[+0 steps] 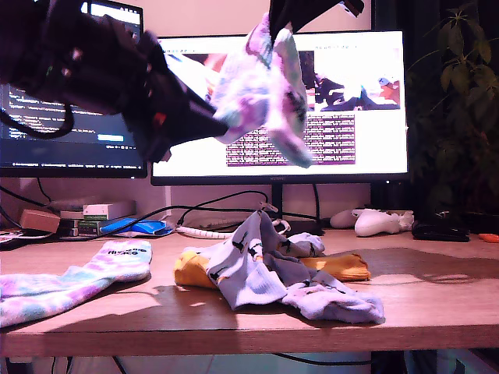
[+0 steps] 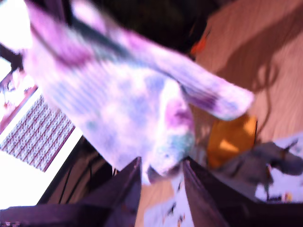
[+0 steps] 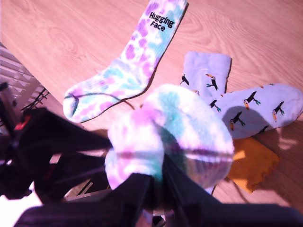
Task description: Pair up the socks based on colour and pattern, by placing them on top of one another
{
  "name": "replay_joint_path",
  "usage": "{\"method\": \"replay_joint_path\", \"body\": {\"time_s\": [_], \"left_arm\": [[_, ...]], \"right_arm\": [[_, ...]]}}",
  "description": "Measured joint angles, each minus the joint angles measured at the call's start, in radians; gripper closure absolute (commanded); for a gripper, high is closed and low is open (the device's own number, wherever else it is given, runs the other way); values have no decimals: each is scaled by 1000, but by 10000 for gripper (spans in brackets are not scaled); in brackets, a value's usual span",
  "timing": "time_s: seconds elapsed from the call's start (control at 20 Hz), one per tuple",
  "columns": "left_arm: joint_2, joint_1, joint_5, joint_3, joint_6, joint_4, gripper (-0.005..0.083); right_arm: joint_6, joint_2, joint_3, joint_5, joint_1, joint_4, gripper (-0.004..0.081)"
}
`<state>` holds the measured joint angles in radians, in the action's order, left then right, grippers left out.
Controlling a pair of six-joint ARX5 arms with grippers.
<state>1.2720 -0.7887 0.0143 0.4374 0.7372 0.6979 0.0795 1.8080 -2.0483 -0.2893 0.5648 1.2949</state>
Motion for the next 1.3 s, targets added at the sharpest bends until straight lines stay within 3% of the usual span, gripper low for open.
{"method": "replay_joint_path", "body": {"time_s": [0.1,0.2,0.4,0.55,0.7,0.8,0.9,1.15,1.25,1.3], "left_arm": [[0,-11,3,0,0,0,598],[0,-29,3,0,0,8,770],[0,-39,-9,0,0,14,794],[-6,-39,-79,0,0,-3,795],[-88,-38,-134,2,0,-137,795],[-194,-39,-166,17,-68,-300,795],[-304,-38,-171,66,-105,-486,795],[-445,-15,-170,246,-177,-760,795],[-436,17,-172,296,-182,-819,795],[-424,35,-172,314,-182,-841,795]], "right_arm": [[0,0,0,0,0,0,781],[0,0,0,0,0,0,781],[0,0,0,0,0,0,781],[0,0,0,0,0,1,761],[2,0,0,11,0,16,635],[29,0,0,12,0,16,531],[53,0,0,12,0,16,482],[105,0,0,11,0,-17,475],[105,0,0,11,0,-23,541],[105,0,0,11,0,-24,626]]}}
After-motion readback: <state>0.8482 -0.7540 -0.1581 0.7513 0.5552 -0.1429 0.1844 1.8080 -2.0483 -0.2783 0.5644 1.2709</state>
